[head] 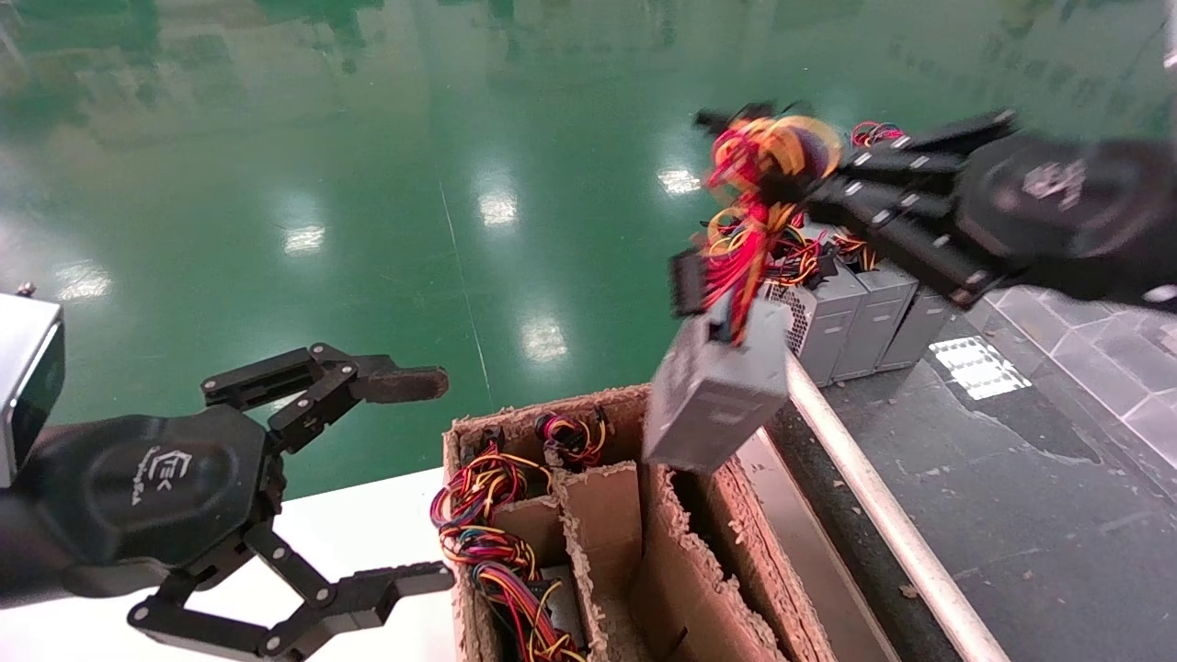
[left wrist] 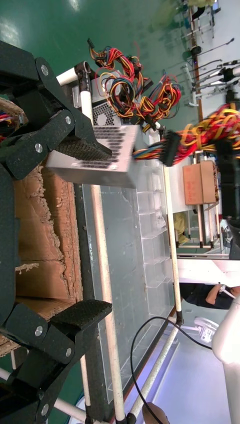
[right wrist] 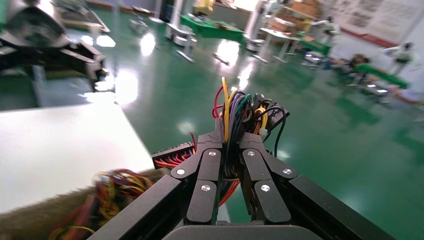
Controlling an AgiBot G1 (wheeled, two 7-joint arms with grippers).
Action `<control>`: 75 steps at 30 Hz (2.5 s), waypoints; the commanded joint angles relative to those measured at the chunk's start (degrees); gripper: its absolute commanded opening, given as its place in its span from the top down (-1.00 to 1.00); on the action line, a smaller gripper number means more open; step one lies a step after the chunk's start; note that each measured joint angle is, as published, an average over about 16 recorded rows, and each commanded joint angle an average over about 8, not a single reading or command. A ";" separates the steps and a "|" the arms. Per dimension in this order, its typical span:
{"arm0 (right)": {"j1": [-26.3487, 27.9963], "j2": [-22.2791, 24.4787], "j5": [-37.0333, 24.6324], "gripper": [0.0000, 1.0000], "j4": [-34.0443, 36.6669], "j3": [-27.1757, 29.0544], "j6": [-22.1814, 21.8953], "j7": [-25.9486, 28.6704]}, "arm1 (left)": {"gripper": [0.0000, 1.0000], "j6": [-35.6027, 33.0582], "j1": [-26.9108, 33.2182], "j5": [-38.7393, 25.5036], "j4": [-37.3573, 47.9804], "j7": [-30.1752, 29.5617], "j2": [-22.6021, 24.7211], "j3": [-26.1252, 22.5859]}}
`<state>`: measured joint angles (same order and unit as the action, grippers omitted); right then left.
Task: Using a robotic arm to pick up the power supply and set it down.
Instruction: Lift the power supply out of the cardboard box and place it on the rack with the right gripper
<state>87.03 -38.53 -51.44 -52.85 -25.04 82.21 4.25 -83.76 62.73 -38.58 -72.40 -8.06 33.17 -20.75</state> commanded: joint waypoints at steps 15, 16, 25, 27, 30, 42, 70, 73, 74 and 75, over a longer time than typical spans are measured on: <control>-5.56 13.68 0.85 1.00 -6.76 4.68 -7.55 2.15 | -1.00 0.00 0.00 0.01 0.00 0.00 0.00 -0.01; -6.16 14.56 1.00 1.00 -6.82 4.94 -7.80 2.12 | -1.00 0.00 0.00 0.01 0.00 0.00 0.00 -0.01; -11.94 20.85 2.51 1.00 -6.34 6.54 -9.64 1.11 | -1.00 0.01 0.00 0.01 0.00 0.01 -0.01 -0.01; -13.40 21.78 3.14 1.00 -6.00 6.71 -9.63 0.82 | -1.00 0.01 0.00 0.01 0.00 0.01 -0.01 -0.01; -15.64 22.66 4.13 1.00 -5.37 6.80 -9.49 0.29 | -1.00 0.01 0.00 0.01 0.00 0.01 -0.01 -0.02; -20.16 20.01 5.67 1.00 -3.23 5.79 -10.00 -1.13 | -1.00 0.01 0.01 0.02 0.00 0.01 -0.01 -0.02; -0.53 0.16 -8.79 1.00 16.13 -2.31 -7.95 -6.74 | -1.00 0.01 0.01 0.03 0.00 0.02 -0.01 -0.04; 1.42 -1.92 -9.80 1.00 19.15 -2.84 -7.97 -8.28 | -1.00 0.02 0.01 0.03 0.00 0.02 -0.01 -0.04; 2.04 -2.56 -10.12 1.00 20.13 -3.00 -7.98 -8.85 | -1.00 0.02 0.01 0.03 0.00 0.02 -0.01 -0.04; 2.63 -3.15 -10.42 1.00 21.05 -3.15 -7.97 -9.40 | -1.00 0.02 0.01 0.03 0.00 0.02 -0.02 -0.04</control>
<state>89.65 -41.52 -61.79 -31.82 -28.15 74.29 -5.16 -83.74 62.74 -38.55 -72.40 -8.04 33.15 -20.79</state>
